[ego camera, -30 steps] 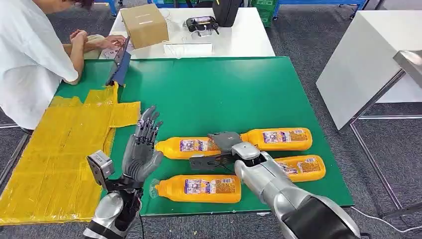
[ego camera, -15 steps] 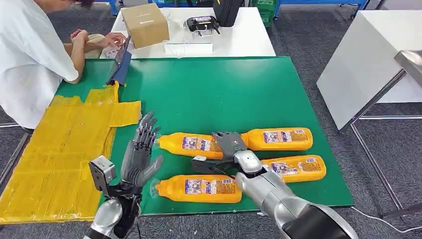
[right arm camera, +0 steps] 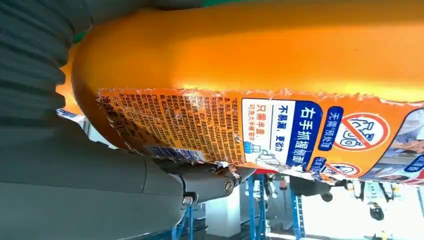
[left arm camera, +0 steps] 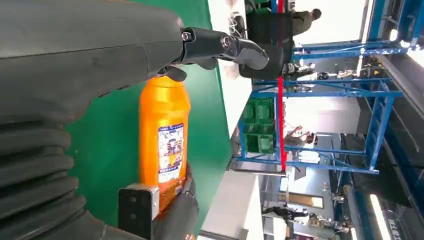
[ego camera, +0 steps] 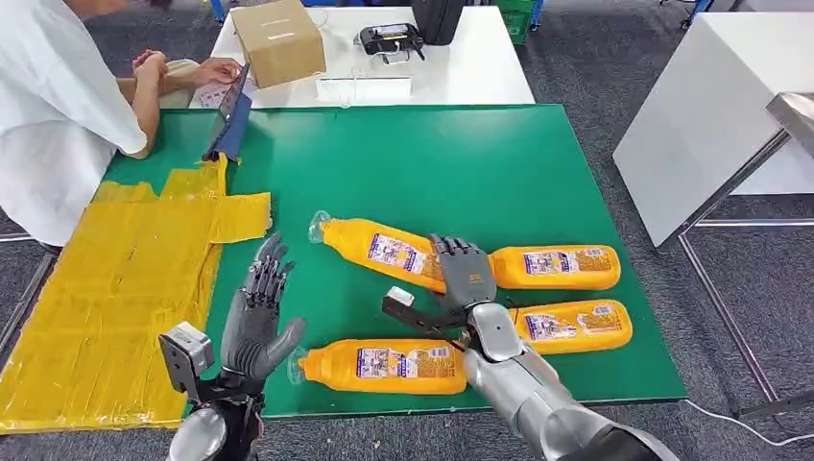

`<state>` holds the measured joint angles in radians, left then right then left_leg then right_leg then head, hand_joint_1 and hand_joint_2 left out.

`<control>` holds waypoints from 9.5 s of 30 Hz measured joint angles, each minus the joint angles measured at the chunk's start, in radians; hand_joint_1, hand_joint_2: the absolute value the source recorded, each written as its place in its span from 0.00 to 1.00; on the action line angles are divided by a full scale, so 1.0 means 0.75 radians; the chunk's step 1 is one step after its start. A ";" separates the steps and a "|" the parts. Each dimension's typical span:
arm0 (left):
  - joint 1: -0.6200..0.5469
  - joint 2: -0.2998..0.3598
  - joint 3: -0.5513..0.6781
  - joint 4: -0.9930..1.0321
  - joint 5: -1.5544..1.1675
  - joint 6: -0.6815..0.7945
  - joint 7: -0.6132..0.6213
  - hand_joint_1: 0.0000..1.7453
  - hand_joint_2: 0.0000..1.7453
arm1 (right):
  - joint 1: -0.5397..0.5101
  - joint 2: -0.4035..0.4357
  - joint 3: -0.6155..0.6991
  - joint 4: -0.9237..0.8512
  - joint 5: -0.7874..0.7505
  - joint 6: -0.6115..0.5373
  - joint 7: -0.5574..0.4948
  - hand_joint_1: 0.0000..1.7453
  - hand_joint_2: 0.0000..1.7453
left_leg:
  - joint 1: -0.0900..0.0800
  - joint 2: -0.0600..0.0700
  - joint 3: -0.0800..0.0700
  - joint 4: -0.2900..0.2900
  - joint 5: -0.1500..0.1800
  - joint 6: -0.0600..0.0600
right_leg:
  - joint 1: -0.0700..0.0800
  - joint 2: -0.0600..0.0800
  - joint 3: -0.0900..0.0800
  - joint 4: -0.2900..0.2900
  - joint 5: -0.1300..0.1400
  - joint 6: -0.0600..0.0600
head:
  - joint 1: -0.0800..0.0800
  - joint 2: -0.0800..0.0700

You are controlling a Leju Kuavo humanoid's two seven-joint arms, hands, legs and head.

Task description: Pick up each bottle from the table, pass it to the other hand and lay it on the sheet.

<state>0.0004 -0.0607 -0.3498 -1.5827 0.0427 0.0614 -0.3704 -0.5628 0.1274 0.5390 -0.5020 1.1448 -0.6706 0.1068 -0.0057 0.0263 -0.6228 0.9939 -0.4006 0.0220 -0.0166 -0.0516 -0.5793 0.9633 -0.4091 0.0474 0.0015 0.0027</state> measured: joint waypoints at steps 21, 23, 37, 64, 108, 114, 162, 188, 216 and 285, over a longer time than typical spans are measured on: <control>0.062 0.003 0.017 -0.023 -0.102 0.069 0.023 0.00 1.00 | 0.596 0.034 -0.271 -1.154 -1.050 0.467 -0.674 1.00 1.00 | 0.001 -0.004 -0.005 0.000 -0.002 -0.002 | 0.001 -0.004 -0.006 0.000 -0.002 -0.001 | 0.000 0.000; 0.055 0.005 0.016 -0.023 -0.112 0.072 0.023 0.00 1.00 | 0.622 0.044 -0.208 -1.200 -1.090 0.502 -0.700 1.00 1.00 | 0.001 -0.003 -0.005 0.000 -0.002 -0.002 | 0.002 -0.003 -0.006 0.000 -0.002 -0.001 | -0.001 0.000; -0.012 0.026 -0.002 -0.040 -0.125 0.080 0.022 0.00 1.00 | 0.590 0.038 0.130 -1.144 -1.048 0.672 -0.688 1.00 1.00 | 0.001 -0.002 -0.005 0.000 -0.002 -0.002 | 0.002 -0.004 -0.006 0.000 -0.002 -0.002 | 0.000 0.000; 0.039 0.075 -0.077 -0.159 -0.066 0.008 -0.040 0.00 1.00 | 0.611 0.009 0.013 -1.063 -1.123 0.539 -0.667 1.00 1.00 | 0.001 -0.002 -0.006 0.000 -0.002 -0.002 | 0.002 -0.004 -0.007 0.000 -0.002 -0.002 | 0.000 0.000; 0.042 0.066 -0.035 -0.106 -0.058 -0.006 -0.006 1.00 1.00 | 0.421 0.007 0.339 -0.983 -0.486 0.450 -0.486 1.00 1.00 | 0.002 -0.001 -0.007 0.000 -0.002 -0.002 | 0.003 -0.003 -0.009 0.000 -0.002 -0.002 | 0.000 0.000; 0.047 0.055 -0.019 -0.106 -0.031 0.024 -0.022 1.00 1.00 | 0.408 0.007 0.356 -0.967 -0.510 0.451 -0.480 1.00 1.00 | 0.002 -0.001 -0.007 0.000 -0.002 -0.002 | 0.003 -0.003 -0.009 0.000 -0.002 -0.002 | 0.000 0.000; -0.903 0.446 -0.412 1.459 -2.146 0.496 1.270 0.13 1.00 | 0.470 -0.140 0.404 -1.005 -0.024 0.586 -0.072 0.00 0.00 | 0.003 0.000 -0.010 0.000 0.004 -0.007 | 0.003 -0.002 -0.013 0.005 0.001 -0.007 | 0.001 0.000; -0.674 0.234 0.268 1.167 -1.519 0.686 0.479 0.00 1.00 | 0.547 -0.210 0.315 -0.979 0.028 0.710 0.097 0.00 0.00 | 0.001 0.000 -0.011 0.000 0.004 -0.007 | 0.002 -0.001 -0.016 0.005 0.002 -0.006 | -0.001 0.000; -0.164 0.060 0.211 -0.038 -0.963 0.548 0.206 0.00 1.00 | 0.540 -0.138 0.108 -0.767 0.049 0.714 0.142 1.00 1.00 | 0.002 0.000 0.027 -0.001 -0.005 -0.006 | 0.001 -0.001 0.009 0.001 -0.020 -0.009 | -0.001 0.000; -0.056 0.022 0.164 -0.140 -0.710 0.507 -0.011 0.00 1.00 | 0.616 -0.628 0.396 -1.357 -0.398 0.814 -0.654 0.00 1.00 | 0.000 -0.003 0.007 0.000 -0.010 -0.003 | 0.000 -0.003 0.008 0.001 -0.012 0.000 | 0.000 0.000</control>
<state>-0.0414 -0.0443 -0.2270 -1.6880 -0.4895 0.4417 -0.3784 -0.1008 -0.3432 0.8362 -1.5194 0.8465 -0.0603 -0.3834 -0.0059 0.0240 -0.6174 0.9940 -0.4084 0.0200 -0.0169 -0.0535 -0.5736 0.9640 -0.4181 0.0471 0.0015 0.0027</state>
